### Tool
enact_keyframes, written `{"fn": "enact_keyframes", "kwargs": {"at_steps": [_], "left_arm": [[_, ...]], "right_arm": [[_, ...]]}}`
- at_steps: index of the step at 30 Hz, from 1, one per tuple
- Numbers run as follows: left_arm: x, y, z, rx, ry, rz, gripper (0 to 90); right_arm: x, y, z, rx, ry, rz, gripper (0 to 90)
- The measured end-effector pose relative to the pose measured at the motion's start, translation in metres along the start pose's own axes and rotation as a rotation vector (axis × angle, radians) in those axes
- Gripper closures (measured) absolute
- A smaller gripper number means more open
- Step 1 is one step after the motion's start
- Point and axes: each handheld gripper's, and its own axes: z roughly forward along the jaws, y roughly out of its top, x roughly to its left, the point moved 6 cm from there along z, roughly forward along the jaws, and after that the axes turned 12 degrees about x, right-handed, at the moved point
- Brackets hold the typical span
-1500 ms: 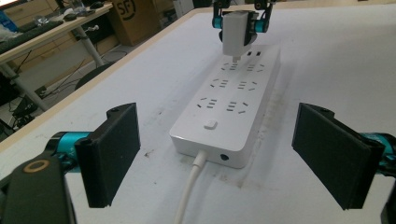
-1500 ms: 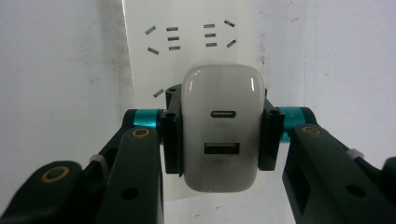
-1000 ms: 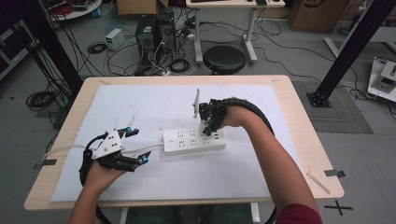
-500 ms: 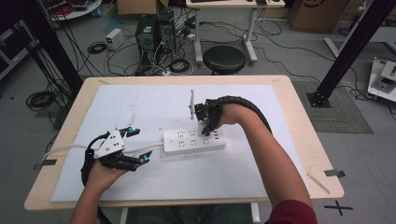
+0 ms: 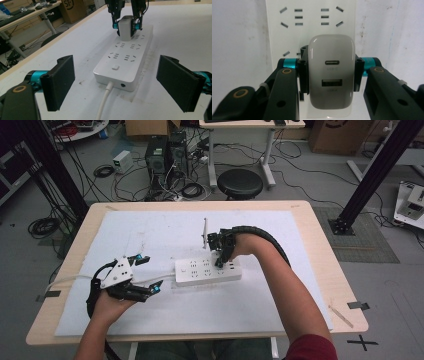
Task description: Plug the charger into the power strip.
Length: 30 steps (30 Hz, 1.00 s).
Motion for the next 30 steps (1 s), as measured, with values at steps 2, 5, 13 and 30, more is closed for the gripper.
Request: {"fn": "enact_keyframes", "kwargs": {"at_steps": [2, 5, 13, 30], "left_arm": [[0.002, -0.001, 0.0, 0.005, 0.0, -0.003, 15.2], [0.005, 0.0, 0.0, 0.002, 0.001, -0.006, 15.2], [0.012, 0.005, -0.003, -0.016, 0.014, -0.015, 15.2], [0.019, 0.007, -0.009, -0.026, -0.011, -0.003, 15.2]], "right_arm": [[0.0, -0.005, -0.004, -0.061, 0.018, 0.094, 38.4], [0.008, -0.013, -0.018, -0.199, 0.041, 0.158, 35.6], [0.035, -0.041, -0.043, -0.532, -0.019, 0.372, 22.3], [0.096, -0.105, -0.035, -0.923, -0.11, 0.627, 17.5]]}}
